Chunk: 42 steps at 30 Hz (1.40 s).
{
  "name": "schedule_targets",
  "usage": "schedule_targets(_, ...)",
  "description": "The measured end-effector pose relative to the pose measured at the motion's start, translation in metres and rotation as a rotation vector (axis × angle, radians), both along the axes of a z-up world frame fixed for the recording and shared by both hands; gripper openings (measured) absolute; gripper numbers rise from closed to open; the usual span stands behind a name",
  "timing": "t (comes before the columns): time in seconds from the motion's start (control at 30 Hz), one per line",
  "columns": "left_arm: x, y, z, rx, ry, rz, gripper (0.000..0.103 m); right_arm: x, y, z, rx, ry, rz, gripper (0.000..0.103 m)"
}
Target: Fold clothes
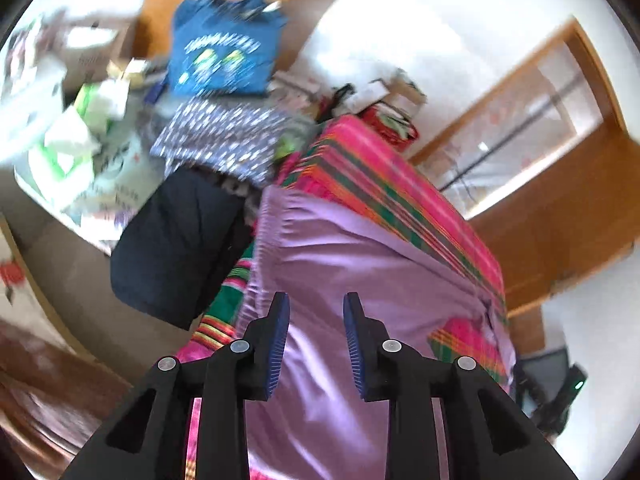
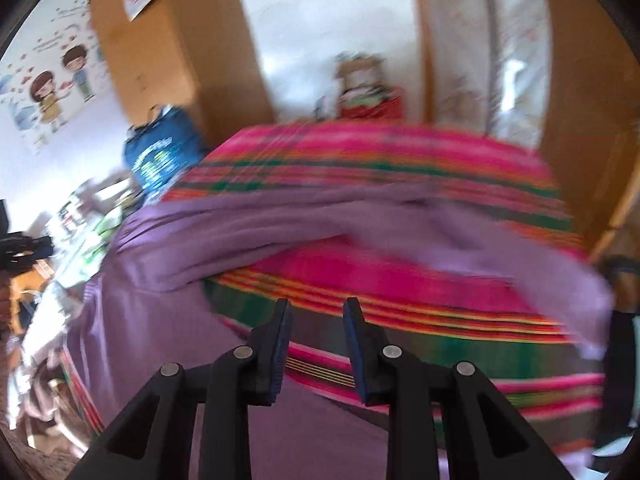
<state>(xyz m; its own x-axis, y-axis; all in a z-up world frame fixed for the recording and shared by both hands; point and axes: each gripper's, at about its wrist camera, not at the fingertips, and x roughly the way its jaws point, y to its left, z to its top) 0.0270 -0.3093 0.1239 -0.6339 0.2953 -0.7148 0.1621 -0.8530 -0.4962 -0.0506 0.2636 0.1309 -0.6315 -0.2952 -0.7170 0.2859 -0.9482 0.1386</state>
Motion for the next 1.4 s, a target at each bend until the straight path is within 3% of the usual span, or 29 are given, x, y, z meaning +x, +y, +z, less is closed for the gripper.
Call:
schedule_targets(0.1,0.009,0.024,0.032,-0.016,0.018,-0.068,0.042,0.032,0.038,0.049,0.05,0.099,-0.064,0.028)
schedule_targets(0.27,0.014,0.072,0.084,-0.118,0.086,-0.152,0.042,0.081,0.075,0.141,0.114,0.276,-0.121,0.028)
schedule_targets(0.4,0.007,0.108,0.117,-0.138,0.129,-0.226,0.042,0.106,0.091,0.21,0.138,0.418,-0.143,0.029)
schedule_targets(0.47,0.001,0.129,0.127,-0.149,0.151,-0.272,0.042,0.105,0.093,0.222,0.137,0.46,-0.159,0.036)
schedule_targets(0.53,-0.009,0.149,0.12,-0.164,0.175,-0.293,0.042,0.099,0.093,0.225,0.135,0.486,-0.167,0.051)
schedule_targets(0.6,-0.017,0.17,0.109,-0.179,0.18,-0.324,0.042,0.071,0.091,0.201,0.102,0.42,-0.141,0.059)
schedule_targets(0.67,-0.035,0.202,0.078,-0.208,0.12,-0.382,0.042,0.04,0.089,0.173,0.065,0.327,-0.112,0.059)
schedule_targets(0.8,-0.056,0.259,0.018,-0.298,0.049,-0.508,0.042,-0.021,0.086,0.108,0.018,0.166,-0.088,0.049)
schedule_targets(0.93,-0.078,0.303,-0.029,-0.348,0.01,-0.581,0.042,-0.075,0.077,0.049,0.022,0.044,-0.054,0.047)
schedule_targets(1.0,-0.092,0.316,-0.051,-0.349,-0.024,-0.587,0.042,-0.091,0.072,0.033,0.045,0.013,-0.032,0.047)
schedule_targets(1.13,-0.11,0.34,-0.082,-0.473,-0.035,-0.601,0.042,-0.116,0.065,0.008,0.067,-0.021,0.0,0.047)
schedule_targets(1.2,-0.118,0.344,-0.095,-0.464,-0.069,-0.6,0.042,-0.123,0.062,-0.007,0.12,-0.029,0.011,0.047)
schedule_targets(1.3,-0.124,0.351,-0.11,-0.565,-0.061,-0.588,0.042,-0.136,0.057,-0.033,0.201,-0.059,0.023,0.047)
schedule_targets(1.4,-0.121,0.356,-0.113,-0.599,-0.033,-0.617,0.042,-0.146,0.06,-0.054,0.236,-0.084,0.008,0.047)
